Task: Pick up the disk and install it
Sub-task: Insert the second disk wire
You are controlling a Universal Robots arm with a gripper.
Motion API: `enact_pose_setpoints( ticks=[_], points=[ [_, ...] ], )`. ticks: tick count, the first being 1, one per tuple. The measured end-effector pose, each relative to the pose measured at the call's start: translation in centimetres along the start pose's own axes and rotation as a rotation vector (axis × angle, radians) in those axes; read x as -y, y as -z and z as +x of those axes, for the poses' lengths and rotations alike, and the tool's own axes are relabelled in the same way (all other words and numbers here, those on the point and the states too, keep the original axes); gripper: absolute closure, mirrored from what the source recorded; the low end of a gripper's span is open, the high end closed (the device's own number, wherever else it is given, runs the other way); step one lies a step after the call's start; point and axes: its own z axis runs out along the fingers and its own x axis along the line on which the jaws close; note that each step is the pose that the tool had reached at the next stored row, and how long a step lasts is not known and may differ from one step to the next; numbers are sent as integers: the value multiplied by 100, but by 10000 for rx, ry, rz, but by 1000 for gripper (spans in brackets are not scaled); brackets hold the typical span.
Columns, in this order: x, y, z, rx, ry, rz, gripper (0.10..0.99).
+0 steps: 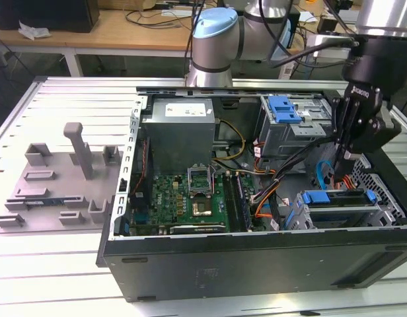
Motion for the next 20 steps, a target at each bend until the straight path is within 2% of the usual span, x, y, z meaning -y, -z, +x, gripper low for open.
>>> enact_pose_setpoints(
  ticks=[2, 3, 4, 5, 7, 8, 10, 11, 12, 15, 18, 20],
  points=[
    [6, -14, 39, 180, 9, -20, 925],
    [8, -21, 58, 376, 21, -40, 925],
    [10, -25, 68, 624, 40, -56, 925],
    [10, -25, 72, 745, 52, -62, 925],
    [11, -28, 78, 943, 97, -52, 925],
    [11, -28, 79, 1000, 127, -35, 925],
    [13, -30, 84, 1264, 222, 43, 925],
    [13, -32, 87, 1350, 241, 62, 925],
    [14, -35, 96, 1504, 258, 84, 925],
    [19, -47, 130, 1806, 265, 103, 925],
    [28, -68, 189, 1999, 271, 102, 925],
    [34, -84, 232, 2173, 274, 87, 925]
  ],
)
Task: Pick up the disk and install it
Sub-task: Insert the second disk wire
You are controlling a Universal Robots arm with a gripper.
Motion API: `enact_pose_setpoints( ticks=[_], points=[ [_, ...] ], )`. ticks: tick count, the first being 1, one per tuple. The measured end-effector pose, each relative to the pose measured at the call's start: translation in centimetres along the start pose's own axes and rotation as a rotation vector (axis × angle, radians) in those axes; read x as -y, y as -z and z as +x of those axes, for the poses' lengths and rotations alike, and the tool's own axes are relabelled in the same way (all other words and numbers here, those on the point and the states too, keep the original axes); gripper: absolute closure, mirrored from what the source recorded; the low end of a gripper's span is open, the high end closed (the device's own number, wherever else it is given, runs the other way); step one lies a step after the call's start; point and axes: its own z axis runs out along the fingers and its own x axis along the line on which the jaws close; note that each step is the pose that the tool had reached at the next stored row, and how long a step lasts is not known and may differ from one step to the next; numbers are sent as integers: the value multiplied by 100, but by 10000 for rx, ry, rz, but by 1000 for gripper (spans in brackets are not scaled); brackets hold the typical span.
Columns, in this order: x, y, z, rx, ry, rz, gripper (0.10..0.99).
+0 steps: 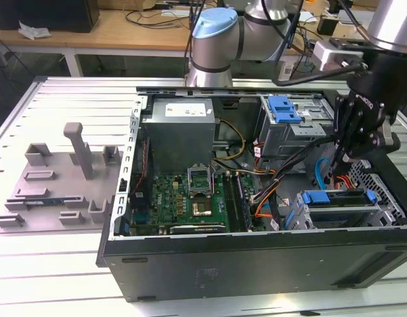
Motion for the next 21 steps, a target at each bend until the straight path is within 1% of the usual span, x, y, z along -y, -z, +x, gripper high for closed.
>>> enact_pose_setpoints(
  ticks=[1, 2, 3, 4, 5, 6, 7, 9, 10, 11, 12, 17, 21],
  points=[
    [2, -2, 20, 83, 1, -7, 925],
    [4, -6, 41, 184, 2, -15, 925],
    [8, -9, 70, 321, 4, -26, 925],
    [10, -11, 88, 410, 4, -32, 925],
    [12, -15, 112, 526, 5, -42, 925],
    [16, -17, 132, 603, 7, -49, 925],
    [24, -21, 161, 659, 7, -55, 925],
    [40, -24, 180, 684, 26, -56, 925],
    [51, -26, 198, 684, 208, -39, 925],
    [48, -34, 233, 683, 434, -17, 925],
    [55, -47, 303, 684, 476, -13, 925],
    [56, -49, 309, 684, 478, -13, 925],
    [60, -64, 345, 683, 486, -12, 925]
  ],
)
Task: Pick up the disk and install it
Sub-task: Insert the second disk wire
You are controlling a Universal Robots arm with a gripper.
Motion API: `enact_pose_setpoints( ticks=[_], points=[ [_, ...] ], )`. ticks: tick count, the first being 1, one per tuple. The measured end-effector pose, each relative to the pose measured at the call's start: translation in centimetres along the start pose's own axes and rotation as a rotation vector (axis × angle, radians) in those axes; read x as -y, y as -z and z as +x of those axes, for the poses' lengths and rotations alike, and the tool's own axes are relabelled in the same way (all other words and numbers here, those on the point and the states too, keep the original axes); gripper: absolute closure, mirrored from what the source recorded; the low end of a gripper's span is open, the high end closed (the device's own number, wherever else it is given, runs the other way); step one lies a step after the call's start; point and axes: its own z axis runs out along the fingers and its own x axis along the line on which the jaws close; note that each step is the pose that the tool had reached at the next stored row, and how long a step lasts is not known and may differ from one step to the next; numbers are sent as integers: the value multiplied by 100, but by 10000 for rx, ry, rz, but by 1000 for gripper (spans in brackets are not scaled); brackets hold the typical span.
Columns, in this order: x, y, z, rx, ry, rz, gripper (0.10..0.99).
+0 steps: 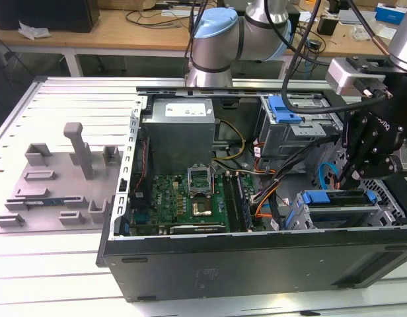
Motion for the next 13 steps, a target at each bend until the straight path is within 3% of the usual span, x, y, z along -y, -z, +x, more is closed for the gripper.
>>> enact_pose_setpoints(
  ticks=[13],
  points=[
    [7, -43, 16, 2, 4, 0, 925]
  ],
)
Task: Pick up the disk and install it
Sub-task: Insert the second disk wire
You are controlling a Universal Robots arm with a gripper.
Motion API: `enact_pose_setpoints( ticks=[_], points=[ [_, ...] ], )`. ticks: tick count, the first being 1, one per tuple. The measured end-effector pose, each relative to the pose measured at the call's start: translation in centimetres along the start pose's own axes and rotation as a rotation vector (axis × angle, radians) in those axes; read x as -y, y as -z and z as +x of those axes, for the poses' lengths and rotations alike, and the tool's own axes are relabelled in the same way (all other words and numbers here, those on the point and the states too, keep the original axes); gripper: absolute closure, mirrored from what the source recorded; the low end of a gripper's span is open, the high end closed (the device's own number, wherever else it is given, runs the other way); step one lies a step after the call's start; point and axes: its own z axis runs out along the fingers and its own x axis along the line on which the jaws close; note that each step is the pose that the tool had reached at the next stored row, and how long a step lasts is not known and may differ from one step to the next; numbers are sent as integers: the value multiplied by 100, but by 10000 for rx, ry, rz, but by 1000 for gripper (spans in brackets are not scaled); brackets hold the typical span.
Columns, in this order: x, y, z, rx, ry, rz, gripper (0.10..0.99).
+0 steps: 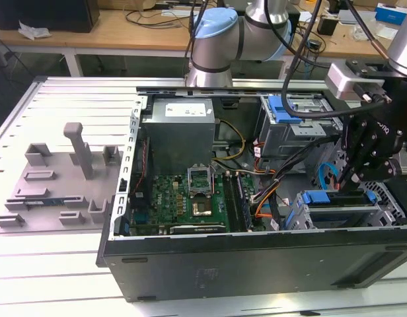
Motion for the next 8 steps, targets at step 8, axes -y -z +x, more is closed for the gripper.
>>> enact_pose_setpoints(
  ticks=[8],
  points=[
    [9, -47, 0, -1, 1, 0, 925]
  ],
)
